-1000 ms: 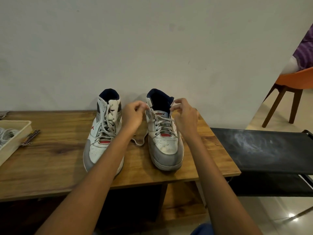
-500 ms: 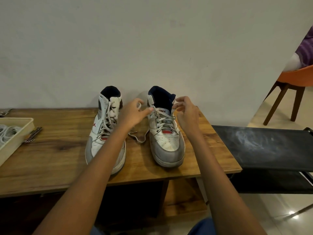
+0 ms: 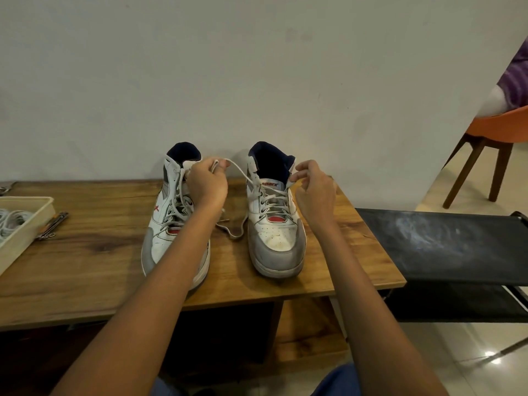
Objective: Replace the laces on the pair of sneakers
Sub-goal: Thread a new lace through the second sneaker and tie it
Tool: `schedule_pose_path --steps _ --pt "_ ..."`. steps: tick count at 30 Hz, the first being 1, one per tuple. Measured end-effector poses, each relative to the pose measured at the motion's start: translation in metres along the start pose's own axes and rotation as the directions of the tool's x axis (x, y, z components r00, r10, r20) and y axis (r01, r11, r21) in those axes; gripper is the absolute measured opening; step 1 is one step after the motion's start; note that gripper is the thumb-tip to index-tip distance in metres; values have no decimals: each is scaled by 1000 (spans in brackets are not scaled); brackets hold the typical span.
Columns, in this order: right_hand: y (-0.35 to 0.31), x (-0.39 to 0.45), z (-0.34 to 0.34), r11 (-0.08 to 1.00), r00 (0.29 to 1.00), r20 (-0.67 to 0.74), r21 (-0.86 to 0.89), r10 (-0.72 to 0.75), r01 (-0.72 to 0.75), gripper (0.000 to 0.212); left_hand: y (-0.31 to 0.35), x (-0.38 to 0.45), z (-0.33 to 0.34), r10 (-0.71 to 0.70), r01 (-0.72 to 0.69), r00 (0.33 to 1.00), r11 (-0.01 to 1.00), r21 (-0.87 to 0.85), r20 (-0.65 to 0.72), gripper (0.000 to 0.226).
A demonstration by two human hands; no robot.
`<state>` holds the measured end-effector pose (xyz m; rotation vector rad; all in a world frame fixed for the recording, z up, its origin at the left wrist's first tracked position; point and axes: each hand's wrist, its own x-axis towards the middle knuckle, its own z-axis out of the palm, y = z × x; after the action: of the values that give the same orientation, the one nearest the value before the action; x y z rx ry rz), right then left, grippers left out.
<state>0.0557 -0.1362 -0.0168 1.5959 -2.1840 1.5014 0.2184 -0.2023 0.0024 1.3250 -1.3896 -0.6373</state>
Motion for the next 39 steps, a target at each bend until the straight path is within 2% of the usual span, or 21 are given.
schedule_pose_path --steps 3,4,6,9,13,15,19,22,25,28,30,34,39 --pt "-1 -1 -2 1000 1000 -12 3 9 -9 38 -7 2 3 -29 -44 978 939 340 207 22" --pt "-2 -1 -1 1000 1000 -12 6 12 -11 37 -10 2 4 -35 -85 960 908 410 276 31" --pt "-3 -1 -1 1000 1000 -7 5 7 -7 36 -13 1 10 -26 -147 919 904 402 394 51" --pt "-5 -2 -1 1000 1000 -6 -5 -2 2 32 -7 -4 15 67 -230 877 928 293 476 45" --pt "-6 -4 2 999 1000 -18 -29 -20 19 31 -9 -7 14 128 -269 885 925 267 449 17" --pt "-7 -5 3 997 999 1 -61 -49 49 28 -11 -9 14 161 -299 885 916 268 437 15" --pt "-9 -7 8 947 977 156 -261 -148 185 17 -9 -9 13 245 -378 882 877 295 403 15" --pt "-12 -6 7 894 961 232 -383 -149 231 24 -5 -12 11 392 -500 857 787 361 334 13" --pt "-13 -6 6 889 964 232 -402 -132 219 25 -14 -16 11 552 -589 798 628 508 243 8" --pt "-15 -9 11 897 962 242 -387 -123 212 24 -25 -17 11 525 -575 803 563 594 280 8" --pt "-15 -8 11 900 965 233 -385 -121 206 25 -25 -13 13 462 -570 820 609 551 338 9" --pt "-11 -8 12 922 967 233 -343 -103 181 22 -23 -1 13 309 -446 844 859 252 439 20" --pt "-12 -4 16 943 959 267 -282 -99 176 17 -22 -3 15 199 -263 876 961 90 439 23"
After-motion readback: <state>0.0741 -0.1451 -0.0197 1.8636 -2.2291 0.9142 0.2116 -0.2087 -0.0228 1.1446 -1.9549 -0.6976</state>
